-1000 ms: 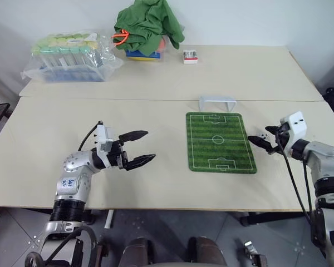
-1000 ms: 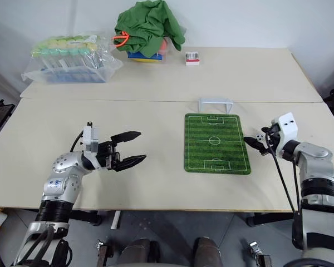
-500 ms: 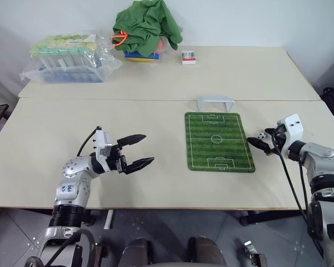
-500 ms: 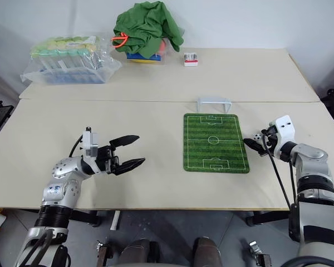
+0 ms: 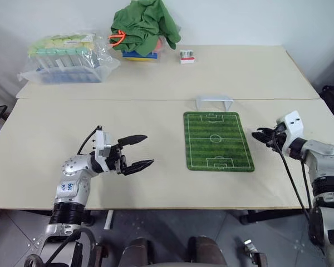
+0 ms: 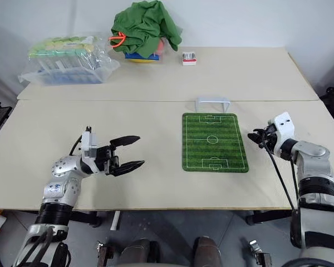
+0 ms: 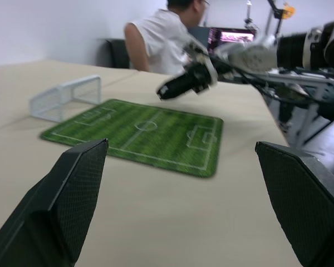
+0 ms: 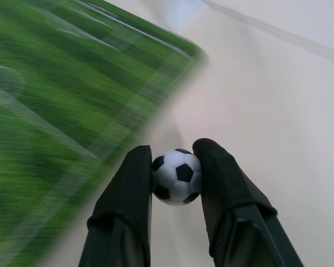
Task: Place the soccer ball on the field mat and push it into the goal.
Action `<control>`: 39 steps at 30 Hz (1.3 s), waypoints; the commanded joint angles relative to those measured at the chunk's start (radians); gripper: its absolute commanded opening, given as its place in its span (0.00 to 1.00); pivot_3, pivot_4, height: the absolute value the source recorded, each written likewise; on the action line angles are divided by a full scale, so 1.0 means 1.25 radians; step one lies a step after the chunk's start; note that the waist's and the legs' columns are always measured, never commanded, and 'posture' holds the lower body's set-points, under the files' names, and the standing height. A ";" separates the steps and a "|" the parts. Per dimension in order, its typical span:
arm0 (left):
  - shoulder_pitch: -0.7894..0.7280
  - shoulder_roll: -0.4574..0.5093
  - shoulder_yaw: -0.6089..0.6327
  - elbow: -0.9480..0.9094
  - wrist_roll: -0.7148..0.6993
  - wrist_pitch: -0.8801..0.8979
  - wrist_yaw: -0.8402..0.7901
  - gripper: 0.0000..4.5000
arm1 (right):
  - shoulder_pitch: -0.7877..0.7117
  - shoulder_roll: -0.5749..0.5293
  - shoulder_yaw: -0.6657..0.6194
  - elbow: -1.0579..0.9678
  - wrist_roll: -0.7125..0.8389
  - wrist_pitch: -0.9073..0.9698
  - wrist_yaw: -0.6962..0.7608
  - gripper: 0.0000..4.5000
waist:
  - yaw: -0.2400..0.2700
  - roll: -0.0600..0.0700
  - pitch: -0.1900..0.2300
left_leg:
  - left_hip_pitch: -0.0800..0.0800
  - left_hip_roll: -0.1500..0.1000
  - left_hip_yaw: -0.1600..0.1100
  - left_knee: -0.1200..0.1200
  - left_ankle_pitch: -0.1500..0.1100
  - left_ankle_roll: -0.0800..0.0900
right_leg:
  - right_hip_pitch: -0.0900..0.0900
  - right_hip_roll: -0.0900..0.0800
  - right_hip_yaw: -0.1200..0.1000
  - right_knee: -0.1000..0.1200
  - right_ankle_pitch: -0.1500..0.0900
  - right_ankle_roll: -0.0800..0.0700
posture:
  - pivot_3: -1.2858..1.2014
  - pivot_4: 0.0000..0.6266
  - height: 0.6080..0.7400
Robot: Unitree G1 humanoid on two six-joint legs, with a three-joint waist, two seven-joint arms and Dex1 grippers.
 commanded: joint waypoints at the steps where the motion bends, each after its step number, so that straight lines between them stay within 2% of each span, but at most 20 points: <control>1: 0.009 0.023 -0.002 0.023 0.021 -0.039 -0.030 1.00 | 0.059 -0.012 0.056 -0.268 0.038 0.083 0.083 0.19 | -0.003 0.000 0.000 | 0.000 0.000 0.000 0.000 0.000 0.000 | 0.000 0.000 0.000 0.000 0.000 0.000 | 0.52 0.24 1.00; 5: 0.014 0.038 0.008 0.058 0.038 -0.070 -0.037 1.00 | 0.102 -0.021 0.122 -0.405 0.041 0.136 0.151 0.19 | 0.000 0.000 0.000 | 0.000 0.000 0.000 0.000 0.000 0.000 | 0.000 0.000 0.001 0.000 0.000 0.000 | 0.52 0.24 1.00; 8: 0.017 0.046 0.012 0.080 0.050 -0.097 -0.034 1.00 | 0.116 -0.026 0.157 -0.441 0.039 0.139 0.195 0.19 | 0.004 0.000 0.000 | 0.000 -0.001 -0.001 0.000 0.000 0.000 | 0.000 0.000 0.000 0.000 0.000 0.000 | 0.52 0.24 1.00; 17: 0.063 0.057 0.009 0.094 0.069 -0.147 -0.032 1.00 | 0.109 -0.021 0.185 -0.358 0.005 0.083 0.237 0.19 | 0.003 -0.001 0.001 | 0.000 -0.001 -0.001 0.000 0.000 0.000 | 0.000 0.000 0.000 0.000 0.000 0.000 | 0.52 0.24 1.00; 30: 0.065 0.052 0.008 0.084 0.062 -0.144 -0.026 1.00 | 0.075 0.015 0.195 -0.237 -0.029 0.011 0.230 0.19 | -0.001 -0.001 0.001 | 0.000 -0.001 0.000 0.000 0.000 0.000 | 0.000 0.000 0.000 0.000 0.000 0.000 | 0.52 0.24 1.00; 32: 0.066 0.052 0.009 0.082 0.062 -0.145 -0.025 1.00 | 0.076 0.019 0.196 -0.234 -0.030 0.007 0.234 0.35 | -0.001 -0.001 0.001 | 0.000 -0.001 0.000 0.000 0.000 0.000 | 0.000 0.000 0.000 0.000 0.000 0.000 | 0.52 0.24 1.00; 36: 0.070 0.051 0.010 0.080 0.061 -0.145 -0.023 1.00 | 0.081 0.022 0.198 -0.236 -0.029 0.002 0.236 0.60 | -0.001 -0.001 0.001 | 0.000 -0.001 0.000 0.000 0.000 0.000 | 0.000 0.000 0.000 0.000 0.000 0.000 | 0.52 0.24 1.00; 39: 0.072 0.051 0.010 0.079 0.061 -0.146 -0.022 1.00 | 0.083 0.021 0.197 -0.244 -0.029 -0.001 0.238 0.60 | -0.001 -0.001 0.001 | 0.000 -0.001 0.000 0.000 0.000 0.000 | 0.000 0.000 0.000 0.000 0.000 0.000 | 0.52 0.24 1.00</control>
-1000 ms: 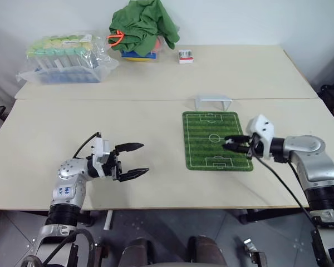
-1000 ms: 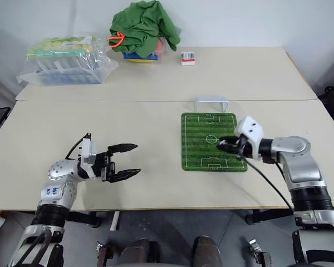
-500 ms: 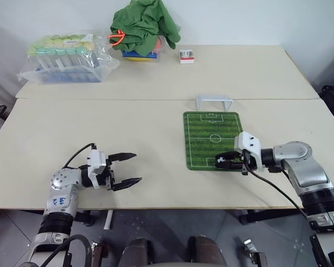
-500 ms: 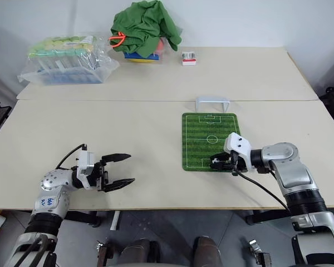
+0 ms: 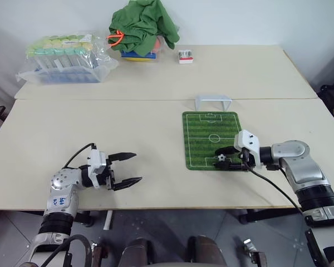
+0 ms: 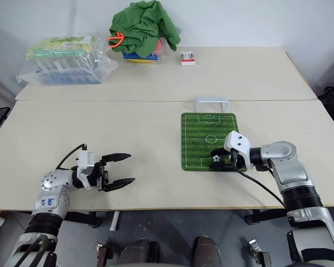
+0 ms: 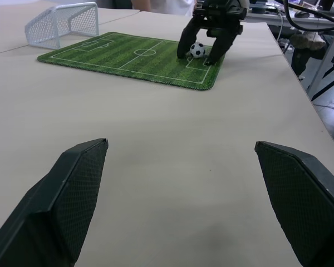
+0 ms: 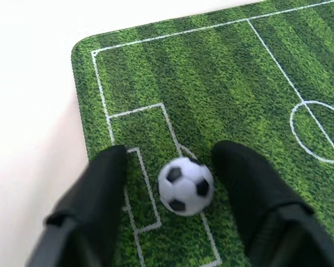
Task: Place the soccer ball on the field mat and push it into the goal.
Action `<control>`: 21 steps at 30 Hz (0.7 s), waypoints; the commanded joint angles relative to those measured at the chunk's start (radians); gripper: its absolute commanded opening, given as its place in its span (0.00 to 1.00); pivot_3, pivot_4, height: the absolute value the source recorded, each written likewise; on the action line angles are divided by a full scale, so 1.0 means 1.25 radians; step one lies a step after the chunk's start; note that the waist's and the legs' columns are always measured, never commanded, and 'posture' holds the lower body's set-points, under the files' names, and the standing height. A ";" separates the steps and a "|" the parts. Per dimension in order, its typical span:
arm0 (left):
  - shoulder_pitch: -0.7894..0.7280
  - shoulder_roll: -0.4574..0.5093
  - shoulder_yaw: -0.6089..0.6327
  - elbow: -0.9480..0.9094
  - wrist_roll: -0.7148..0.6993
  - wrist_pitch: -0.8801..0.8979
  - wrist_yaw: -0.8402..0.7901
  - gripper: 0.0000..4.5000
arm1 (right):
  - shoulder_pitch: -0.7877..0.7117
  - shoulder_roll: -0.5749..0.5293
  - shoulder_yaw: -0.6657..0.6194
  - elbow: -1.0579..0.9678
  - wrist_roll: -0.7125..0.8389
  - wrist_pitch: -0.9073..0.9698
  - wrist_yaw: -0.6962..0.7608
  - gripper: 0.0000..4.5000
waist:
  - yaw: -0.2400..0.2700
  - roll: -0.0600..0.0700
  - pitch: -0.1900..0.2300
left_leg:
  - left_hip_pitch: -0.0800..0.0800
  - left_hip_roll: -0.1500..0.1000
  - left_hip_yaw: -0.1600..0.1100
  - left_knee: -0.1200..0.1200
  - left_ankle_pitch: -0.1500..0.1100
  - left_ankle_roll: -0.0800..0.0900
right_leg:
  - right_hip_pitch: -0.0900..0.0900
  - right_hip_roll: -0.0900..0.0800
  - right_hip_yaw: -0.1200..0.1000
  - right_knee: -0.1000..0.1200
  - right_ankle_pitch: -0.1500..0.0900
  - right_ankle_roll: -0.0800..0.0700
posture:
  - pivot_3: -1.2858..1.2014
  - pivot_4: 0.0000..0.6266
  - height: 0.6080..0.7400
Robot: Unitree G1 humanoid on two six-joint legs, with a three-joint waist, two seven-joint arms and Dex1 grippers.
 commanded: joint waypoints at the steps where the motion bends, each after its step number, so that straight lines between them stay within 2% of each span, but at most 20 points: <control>1: 0.007 0.002 0.005 -0.026 -0.008 -0.006 0.001 1.00 | 0.005 0.000 0.009 -0.013 -0.008 -0.008 0.004 0.60 | 0.000 0.000 0.000 | 0.000 0.000 0.000 0.000 0.000 0.000 | 0.000 0.000 0.000 0.000 0.000 0.000 | 0.52 0.24 1.00; 8: 0.004 -0.003 0.002 -0.029 -0.008 -0.006 0.000 1.00 | -0.022 -0.021 -0.011 -0.082 0.001 0.013 0.004 0.60 | 0.000 0.000 0.000 | 0.000 0.000 0.000 0.000 0.000 0.000 | 0.000 0.000 0.000 0.000 0.000 0.000 | 0.52 0.24 1.00; 12: 0.002 -0.002 0.003 -0.026 -0.010 -0.006 -0.005 1.00 | -0.032 -0.033 -0.050 -0.160 0.036 0.095 -0.022 0.60 | 0.001 0.000 0.000 | 0.000 0.000 0.000 0.000 0.000 0.000 | 0.000 0.000 0.000 0.000 0.000 0.000 | 0.52 0.24 1.00; 15: -0.002 0.000 0.003 -0.022 -0.013 -0.004 -0.012 1.00 | 0.021 -0.072 -0.065 -0.236 0.080 0.141 0.022 0.45 | 0.005 0.000 0.000 | 0.000 0.000 -0.001 0.000 0.000 0.000 | 0.000 0.000 0.000 0.000 0.000 0.000 | 0.52 0.24 1.00; 19: -0.006 0.002 0.005 -0.017 -0.014 -0.003 -0.016 1.00 | 0.090 -0.119 -0.070 -0.287 0.109 0.137 0.068 0.16 | 0.016 -0.001 0.000 | -0.001 0.000 -0.001 0.000 0.000 0.000 | 0.000 0.000 -0.001 -0.001 0.000 0.000 | 0.52 0.24 1.00; 21: -0.007 0.004 0.006 -0.013 -0.013 -0.002 -0.020 1.00 | 0.115 -0.139 -0.060 -0.273 0.098 0.086 0.102 0.01 | 0.019 -0.001 0.001 | 0.000 -0.001 0.000 0.000 0.000 0.000 | 0.000 0.000 0.000 -0.001 0.000 0.000 | 0.52 0.24 1.00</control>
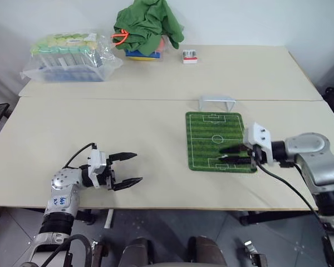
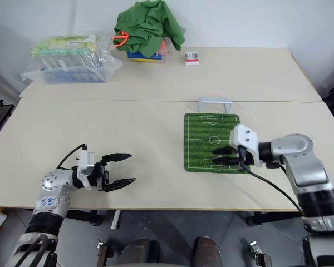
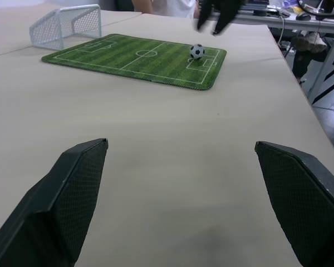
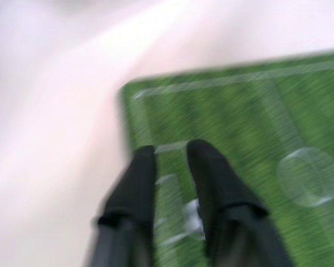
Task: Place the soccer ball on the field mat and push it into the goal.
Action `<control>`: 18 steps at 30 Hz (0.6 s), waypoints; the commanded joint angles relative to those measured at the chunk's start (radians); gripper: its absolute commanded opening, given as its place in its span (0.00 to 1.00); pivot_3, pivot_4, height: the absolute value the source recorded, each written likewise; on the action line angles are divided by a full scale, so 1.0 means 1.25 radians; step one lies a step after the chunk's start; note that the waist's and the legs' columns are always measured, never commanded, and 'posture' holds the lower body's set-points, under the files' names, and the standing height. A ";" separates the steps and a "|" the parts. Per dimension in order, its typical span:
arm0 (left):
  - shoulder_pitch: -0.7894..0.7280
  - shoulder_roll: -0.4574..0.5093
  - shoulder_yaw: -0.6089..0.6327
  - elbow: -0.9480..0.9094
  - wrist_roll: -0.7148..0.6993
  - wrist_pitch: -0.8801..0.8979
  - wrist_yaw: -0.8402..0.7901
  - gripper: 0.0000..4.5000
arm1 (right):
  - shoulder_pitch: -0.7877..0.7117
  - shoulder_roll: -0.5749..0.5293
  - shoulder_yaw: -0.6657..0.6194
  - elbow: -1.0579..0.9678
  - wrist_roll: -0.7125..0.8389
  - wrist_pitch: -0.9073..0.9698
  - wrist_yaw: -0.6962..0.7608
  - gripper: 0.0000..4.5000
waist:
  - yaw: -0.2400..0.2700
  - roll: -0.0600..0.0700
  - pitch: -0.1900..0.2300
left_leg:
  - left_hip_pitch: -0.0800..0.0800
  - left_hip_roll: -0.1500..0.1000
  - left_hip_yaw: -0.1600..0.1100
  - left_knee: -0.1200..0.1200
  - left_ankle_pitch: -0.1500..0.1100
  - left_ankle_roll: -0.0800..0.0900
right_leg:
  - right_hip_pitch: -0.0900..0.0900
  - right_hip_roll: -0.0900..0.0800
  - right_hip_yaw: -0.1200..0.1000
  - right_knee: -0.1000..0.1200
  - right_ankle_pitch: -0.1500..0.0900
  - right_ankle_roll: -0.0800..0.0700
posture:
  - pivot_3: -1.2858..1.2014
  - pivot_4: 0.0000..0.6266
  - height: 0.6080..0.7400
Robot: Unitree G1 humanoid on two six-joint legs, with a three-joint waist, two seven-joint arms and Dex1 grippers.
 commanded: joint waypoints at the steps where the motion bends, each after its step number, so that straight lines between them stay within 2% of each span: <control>1: -0.006 0.008 0.006 -0.011 -0.011 -0.001 -0.010 1.00 | 0.019 -0.038 -0.006 0.000 0.001 -0.078 0.055 0.01 | 0.001 0.000 0.000 | 0.000 0.000 0.000 0.000 0.000 0.000 | 0.000 0.000 0.000 0.000 0.000 0.000 | 0.52 0.24 1.00; 11: -0.017 0.025 0.011 -0.017 -0.008 0.011 -0.014 1.00 | -0.119 0.071 0.043 0.273 -0.081 -0.199 -0.001 0.01 | -0.005 -0.001 0.000 | 0.001 0.000 0.001 0.000 0.000 0.000 | 0.000 0.000 0.000 0.000 0.000 0.000 | 0.52 0.24 1.00; 18: -0.039 0.042 0.016 0.003 -0.005 0.008 -0.010 1.00 | -0.324 0.130 0.007 0.570 -0.160 -0.340 -0.195 0.01 | -0.016 0.000 0.002 | 0.000 0.000 0.000 0.000 0.000 0.000 | 0.000 0.000 0.000 0.001 0.000 0.000 | 0.52 0.24 1.00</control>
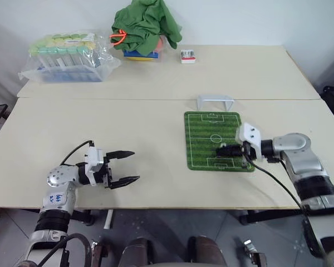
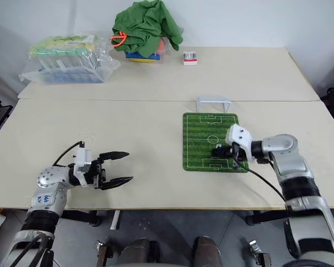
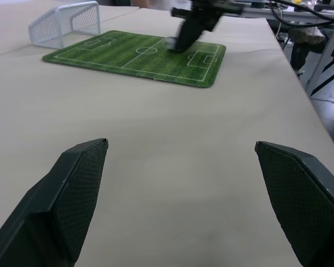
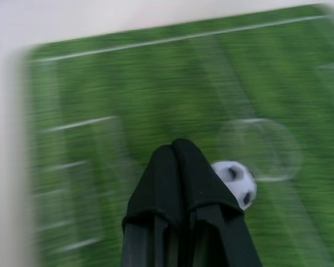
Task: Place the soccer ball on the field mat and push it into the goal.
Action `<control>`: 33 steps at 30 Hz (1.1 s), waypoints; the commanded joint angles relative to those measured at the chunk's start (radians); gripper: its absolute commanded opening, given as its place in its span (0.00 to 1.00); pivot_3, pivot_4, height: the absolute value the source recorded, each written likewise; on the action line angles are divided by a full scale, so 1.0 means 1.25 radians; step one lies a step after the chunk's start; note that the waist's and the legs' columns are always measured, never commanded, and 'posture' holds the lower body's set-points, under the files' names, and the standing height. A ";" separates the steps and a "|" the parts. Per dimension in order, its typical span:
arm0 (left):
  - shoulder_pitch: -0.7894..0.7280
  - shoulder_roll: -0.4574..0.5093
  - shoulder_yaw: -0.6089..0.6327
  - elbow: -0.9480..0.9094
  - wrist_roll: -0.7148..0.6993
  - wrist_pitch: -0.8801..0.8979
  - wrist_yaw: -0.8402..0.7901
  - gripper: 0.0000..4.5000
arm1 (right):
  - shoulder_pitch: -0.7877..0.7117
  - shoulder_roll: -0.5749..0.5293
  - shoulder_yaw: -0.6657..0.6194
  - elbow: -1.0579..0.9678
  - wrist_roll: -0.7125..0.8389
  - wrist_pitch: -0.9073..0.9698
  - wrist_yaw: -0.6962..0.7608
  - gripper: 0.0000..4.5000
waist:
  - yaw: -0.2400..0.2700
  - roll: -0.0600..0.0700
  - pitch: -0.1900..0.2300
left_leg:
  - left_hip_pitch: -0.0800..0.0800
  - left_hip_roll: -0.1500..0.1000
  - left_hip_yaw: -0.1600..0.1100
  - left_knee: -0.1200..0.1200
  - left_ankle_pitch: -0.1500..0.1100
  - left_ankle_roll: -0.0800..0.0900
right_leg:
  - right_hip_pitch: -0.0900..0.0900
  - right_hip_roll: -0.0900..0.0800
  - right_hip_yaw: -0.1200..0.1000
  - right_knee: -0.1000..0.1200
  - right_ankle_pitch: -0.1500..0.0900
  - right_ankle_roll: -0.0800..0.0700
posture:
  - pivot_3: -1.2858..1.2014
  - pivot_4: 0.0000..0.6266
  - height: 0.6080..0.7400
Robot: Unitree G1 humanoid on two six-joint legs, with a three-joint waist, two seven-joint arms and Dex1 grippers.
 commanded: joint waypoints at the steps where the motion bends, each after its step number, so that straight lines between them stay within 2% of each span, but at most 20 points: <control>1: -0.015 0.011 0.012 0.003 -0.004 -0.006 -0.001 1.00 | -0.078 0.001 -0.048 0.086 -0.015 -0.077 -0.090 0.01 | -0.005 0.000 0.000 | 0.000 0.000 0.000 0.000 0.000 0.000 | 0.000 0.000 0.000 0.000 0.000 0.000 | 0.52 0.24 1.00; 5: -0.025 0.005 0.011 0.012 0.000 -0.004 0.011 1.00 | -0.117 0.001 -0.081 0.074 0.018 -0.087 -0.091 0.01 | -0.008 0.000 0.000 | 0.000 0.000 0.000 -0.001 0.000 0.000 | 0.000 0.000 -0.001 0.000 0.000 0.000 | 0.52 0.24 1.00; 11: -0.036 -0.021 0.002 0.018 0.001 0.001 0.036 1.00 | -0.086 -0.045 -0.113 -0.018 0.050 -0.046 -0.050 0.01 | -0.004 0.000 0.000 | 0.000 0.000 -0.001 -0.001 0.000 0.000 | 0.000 0.000 0.000 0.000 0.000 0.000 | 0.52 0.24 1.00; 18: -0.053 -0.035 0.015 0.029 -0.009 0.053 0.085 1.00 | -0.003 -0.114 -0.153 -0.052 0.072 -0.011 -0.037 0.01 | -0.004 0.000 0.000 | 0.000 0.000 -0.001 -0.001 0.000 0.000 | 0.000 0.000 -0.001 0.000 0.000 0.000 | 0.52 0.24 1.00; 20: -0.061 -0.039 0.029 0.027 -0.020 0.079 0.116 1.00 | 0.048 -0.137 -0.162 -0.067 0.094 0.024 0.011 0.01 | -0.004 0.000 0.000 | 0.000 0.000 0.000 -0.001 0.000 0.000 | 0.000 0.000 0.000 0.000 0.000 0.000 | 0.52 0.24 1.00; 23: -0.063 -0.039 0.051 0.015 -0.019 0.102 0.171 1.00 | 0.119 -0.166 -0.178 -0.072 0.116 0.035 0.054 0.20 | -0.003 0.000 0.001 | 0.000 0.000 0.000 -0.001 0.000 0.000 | 0.000 0.000 0.000 0.000 0.000 0.000 | 0.52 0.24 1.00; 27: -0.047 -0.030 0.083 -0.025 -0.029 0.145 0.225 1.00 | 0.158 -0.169 -0.241 -0.010 0.154 -0.025 0.061 0.53 | -0.005 0.000 0.001 | 0.000 0.000 0.000 0.000 0.000 0.000 | 0.000 0.000 0.000 0.000 0.000 0.000 | 0.52 0.24 1.00; 33: 0.015 0.012 0.138 -0.105 -0.098 0.225 0.199 1.00 | 0.221 -0.195 -0.308 0.066 0.189 -0.089 0.117 0.99 | -0.004 -0.001 0.001 | 0.000 0.000 0.000 -0.001 0.000 0.000 | 0.000 0.000 0.000 0.000 0.000 0.000 | 0.52 0.24 1.00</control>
